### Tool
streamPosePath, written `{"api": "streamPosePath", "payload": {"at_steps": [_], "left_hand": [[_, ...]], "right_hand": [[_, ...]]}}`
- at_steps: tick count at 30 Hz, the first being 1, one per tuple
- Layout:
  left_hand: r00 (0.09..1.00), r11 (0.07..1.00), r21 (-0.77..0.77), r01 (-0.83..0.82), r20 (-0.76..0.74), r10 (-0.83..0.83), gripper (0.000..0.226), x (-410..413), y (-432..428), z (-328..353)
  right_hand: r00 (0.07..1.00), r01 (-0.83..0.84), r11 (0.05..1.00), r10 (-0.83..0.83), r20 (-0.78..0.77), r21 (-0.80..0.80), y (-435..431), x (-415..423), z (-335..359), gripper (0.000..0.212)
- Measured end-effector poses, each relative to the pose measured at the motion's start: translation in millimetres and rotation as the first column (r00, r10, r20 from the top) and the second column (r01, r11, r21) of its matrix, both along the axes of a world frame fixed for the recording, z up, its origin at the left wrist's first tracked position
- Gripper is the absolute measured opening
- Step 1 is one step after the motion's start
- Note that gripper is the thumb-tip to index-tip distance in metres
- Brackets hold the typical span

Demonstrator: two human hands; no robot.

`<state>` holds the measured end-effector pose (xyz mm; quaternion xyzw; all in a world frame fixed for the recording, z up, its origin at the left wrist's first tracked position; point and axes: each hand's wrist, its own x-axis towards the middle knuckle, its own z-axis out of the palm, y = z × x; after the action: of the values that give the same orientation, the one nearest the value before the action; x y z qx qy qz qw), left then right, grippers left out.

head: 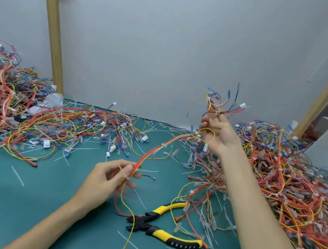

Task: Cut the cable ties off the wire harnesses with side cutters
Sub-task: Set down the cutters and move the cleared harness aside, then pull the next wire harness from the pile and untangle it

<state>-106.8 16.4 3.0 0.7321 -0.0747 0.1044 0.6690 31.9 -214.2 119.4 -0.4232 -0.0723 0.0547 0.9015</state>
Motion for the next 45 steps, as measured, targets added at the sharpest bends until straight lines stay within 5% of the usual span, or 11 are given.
{"api": "streamPosePath", "payload": {"at_steps": [7, 10, 12, 14, 16, 19, 22, 30, 38, 41, 45], "left_hand": [[0.994, 0.981, 0.167, 0.094, 0.032, -0.100, 0.037, -3, -8, -6], [0.996, 0.954, 0.294, 0.058, 0.049, -0.076, 0.036, -2, -8, -8], [0.997, 0.948, 0.312, 0.062, 0.030, -0.075, 0.036, -1, -8, -10], [0.996, 0.936, 0.341, 0.082, 0.003, -0.088, 0.035, 0, -9, -10], [0.995, 0.917, 0.387, 0.100, -0.016, -0.102, 0.034, 0, -9, -10], [0.993, 0.894, 0.433, 0.115, -0.033, -0.112, 0.033, 0, -10, -9], [0.992, 0.867, 0.483, 0.123, -0.043, -0.117, 0.032, -1, -10, -9], [0.989, 0.845, 0.514, 0.145, -0.078, -0.122, 0.031, -2, -11, -7], [0.991, 0.831, 0.540, 0.134, -0.054, -0.125, 0.020, -1, -10, -9], [0.990, 0.826, 0.547, 0.133, -0.037, -0.135, 0.021, 1, -8, -11], [0.987, 0.816, 0.563, 0.132, 0.000, -0.159, 0.024, 2, -7, -10]], "right_hand": [[0.895, 0.444, 0.825, -0.387, 0.224, -0.350, -42, 28, 67, 0.034], [0.639, 0.769, 0.429, -0.530, 0.558, -0.474, -65, 41, 105, 0.032], [0.435, 0.894, 0.109, -0.439, 0.786, -0.434, -82, 46, 122, 0.051], [0.334, 0.929, -0.056, -0.295, 0.895, -0.365, -95, 49, 125, 0.073], [0.371, 0.905, -0.171, -0.132, 0.919, -0.390, -104, 55, 113, 0.081], [0.668, 0.661, -0.504, 0.056, 0.742, -0.556, -116, 62, 67, 0.080], [0.902, 0.303, -0.722, 0.006, 0.431, -0.622, -127, 59, 3, 0.058], [0.954, 0.154, -0.773, -0.047, 0.297, -0.616, -141, 58, -43, 0.061], [0.895, 0.182, -0.850, -0.065, 0.442, -0.494, -81, 8, -35, 0.072], [0.864, 0.436, -0.705, 0.154, 0.479, -0.560, -43, -33, -60, 0.054], [0.832, 0.488, -0.267, 0.432, 0.349, -0.831, 5, -81, -87, 0.043]]}}
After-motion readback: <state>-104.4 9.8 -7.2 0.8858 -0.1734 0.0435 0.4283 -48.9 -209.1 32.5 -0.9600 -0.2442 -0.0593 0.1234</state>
